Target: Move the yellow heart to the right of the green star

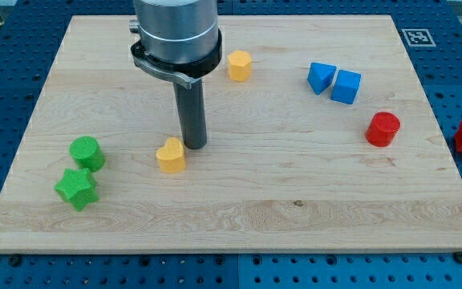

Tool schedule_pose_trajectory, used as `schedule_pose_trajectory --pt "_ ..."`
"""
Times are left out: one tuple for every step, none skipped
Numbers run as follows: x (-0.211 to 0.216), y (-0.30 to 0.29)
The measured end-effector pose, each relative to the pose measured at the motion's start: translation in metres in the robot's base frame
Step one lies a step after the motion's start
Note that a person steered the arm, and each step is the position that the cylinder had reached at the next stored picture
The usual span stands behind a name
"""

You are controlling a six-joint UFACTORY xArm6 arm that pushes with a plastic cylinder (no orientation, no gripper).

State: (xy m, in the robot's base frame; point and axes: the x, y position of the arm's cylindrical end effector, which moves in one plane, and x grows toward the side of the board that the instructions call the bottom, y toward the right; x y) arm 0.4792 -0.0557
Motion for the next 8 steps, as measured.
schedule_pose_trajectory --pt "0.000 -0.010" --pt "0.000 -0.022" --pt "0.004 -0.025" --pt "0.024 -0.025" --pt "0.035 -0.031" --pt "0.038 -0.048" --pt "0.039 -0.060" --pt "0.039 -0.058"
